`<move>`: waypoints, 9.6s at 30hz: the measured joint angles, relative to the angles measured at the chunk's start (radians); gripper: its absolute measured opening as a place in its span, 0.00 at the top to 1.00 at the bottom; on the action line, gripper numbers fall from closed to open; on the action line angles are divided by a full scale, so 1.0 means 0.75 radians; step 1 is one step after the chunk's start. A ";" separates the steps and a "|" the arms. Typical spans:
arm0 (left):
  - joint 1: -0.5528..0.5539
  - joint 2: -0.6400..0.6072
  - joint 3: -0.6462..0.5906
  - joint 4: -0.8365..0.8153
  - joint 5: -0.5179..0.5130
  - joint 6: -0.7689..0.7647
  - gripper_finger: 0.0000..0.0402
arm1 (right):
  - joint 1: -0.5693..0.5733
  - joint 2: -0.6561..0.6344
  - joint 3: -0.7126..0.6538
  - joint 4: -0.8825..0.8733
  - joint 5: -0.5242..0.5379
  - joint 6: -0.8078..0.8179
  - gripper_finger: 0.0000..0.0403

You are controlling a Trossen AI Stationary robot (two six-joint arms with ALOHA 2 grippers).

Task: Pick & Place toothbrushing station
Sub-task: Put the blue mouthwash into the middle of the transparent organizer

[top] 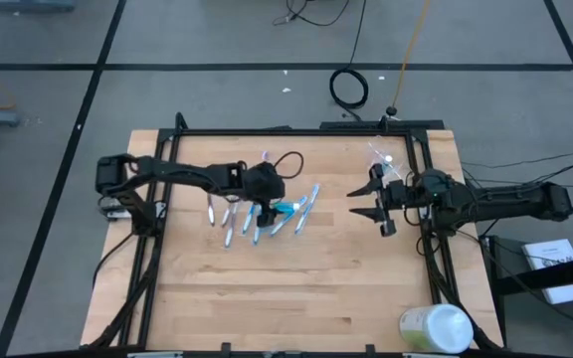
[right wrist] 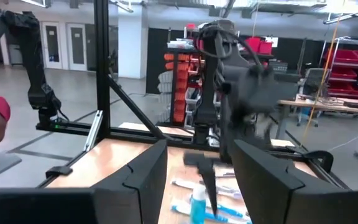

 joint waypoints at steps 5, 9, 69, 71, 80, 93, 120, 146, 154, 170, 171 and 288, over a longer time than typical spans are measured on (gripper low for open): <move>0.028 0.087 0.009 0.013 -0.005 0.025 0.23 | 0.000 0.012 0.001 -0.007 0.000 0.000 0.58; 0.030 0.144 0.009 0.045 -0.006 0.064 0.23 | 0.000 0.016 0.001 -0.007 0.000 0.000 0.58; 0.049 0.018 0.006 0.879 0.776 0.001 0.66 | 0.000 0.373 0.002 0.299 0.406 -0.072 0.45; 0.054 0.019 0.006 0.871 0.706 0.002 0.66 | 0.000 0.404 0.004 0.341 0.361 -0.035 0.43; 0.078 0.017 0.006 0.870 0.514 0.029 0.66 | 0.000 0.501 0.078 0.341 0.307 0.006 0.43; 0.071 0.017 0.006 0.864 0.507 0.050 0.66 | 0.000 0.592 0.131 0.344 0.311 0.031 0.48; 0.072 0.015 0.007 0.846 0.504 0.053 0.64 | -0.003 0.595 0.131 0.375 0.314 0.010 0.76; 0.072 0.015 0.008 0.831 0.122 -0.067 0.42 | -0.280 0.306 0.561 -0.918 1.074 0.172 0.78; 0.072 0.015 0.008 0.830 0.123 -0.067 0.42 | -0.550 0.320 0.512 -1.063 1.186 0.399 0.78; 0.072 0.015 0.008 0.756 0.123 -0.053 0.42 | -0.642 0.267 0.408 -1.142 1.046 0.530 0.78; 0.072 0.015 0.008 0.752 0.123 -0.053 0.42 | -0.644 0.254 0.408 -1.179 1.072 0.556 0.78; 0.071 0.015 0.007 0.709 0.122 -0.030 0.42 | -0.676 0.381 0.013 -0.841 1.187 0.873 0.77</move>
